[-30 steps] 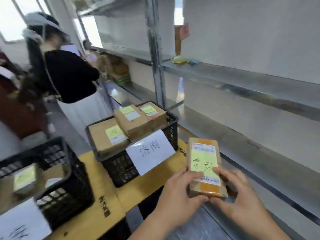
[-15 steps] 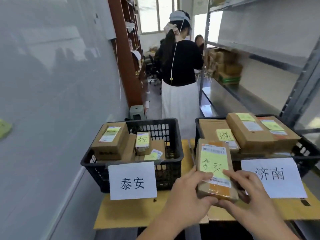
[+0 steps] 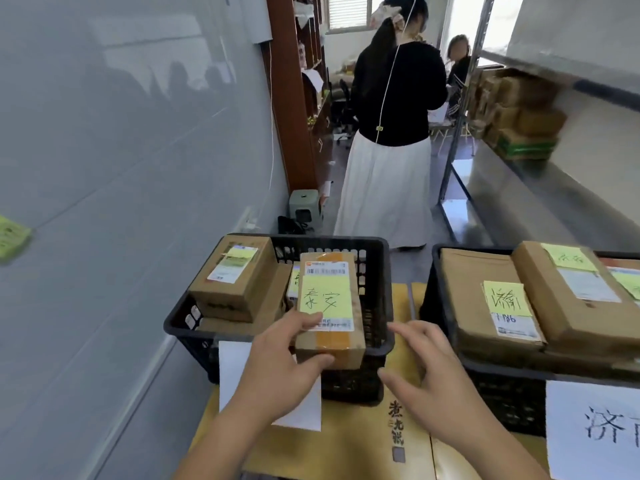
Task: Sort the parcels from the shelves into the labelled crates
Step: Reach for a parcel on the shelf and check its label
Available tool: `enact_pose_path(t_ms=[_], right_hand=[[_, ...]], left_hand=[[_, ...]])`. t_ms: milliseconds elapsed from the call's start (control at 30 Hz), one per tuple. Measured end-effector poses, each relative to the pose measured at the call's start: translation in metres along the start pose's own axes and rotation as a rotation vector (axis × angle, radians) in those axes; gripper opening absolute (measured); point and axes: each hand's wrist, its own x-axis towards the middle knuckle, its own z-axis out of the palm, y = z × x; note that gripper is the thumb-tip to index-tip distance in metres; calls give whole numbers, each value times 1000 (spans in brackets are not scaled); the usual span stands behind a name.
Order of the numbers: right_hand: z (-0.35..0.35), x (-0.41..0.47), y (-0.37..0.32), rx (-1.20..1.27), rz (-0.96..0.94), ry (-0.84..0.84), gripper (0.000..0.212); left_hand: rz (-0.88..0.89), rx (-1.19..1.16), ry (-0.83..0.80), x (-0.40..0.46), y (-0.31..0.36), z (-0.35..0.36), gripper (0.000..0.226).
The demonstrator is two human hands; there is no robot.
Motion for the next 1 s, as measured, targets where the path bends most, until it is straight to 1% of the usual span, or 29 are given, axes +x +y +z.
enact_pose_path(t_ms=[167,267,367,467,600,700,800,900,1000], right_hand=[[9,56,25,-97,14,-71,67],[21,79,41,-136,14,-134,68],[32,91,51,-169,15,-164,67],[36,96,56,-220,4,-172,65],[34,102,62,-239,16,-185,69],[36,102,63,-239,38,-182,72],[41,100,59,-250,74,-156,70],[47,98,53,-264,118,-121,65],[51,95,45,-318,148,-101,63]], left_hand=[[-85,81,18,56,-14,8,50],[-131,135,-17,89,-23,22,50],[-165,179,-88,118,-32,36,49],[-157,228,-179,143,-45,51,48],[-162,298,-294,178,-65,74,48],[-152,324,-357,197,-79,85,49],[-134,359,-394,209,-96,91,47],[-68,505,-402,213,-106,90,42],[19,730,-428,213,-107,86,44]])
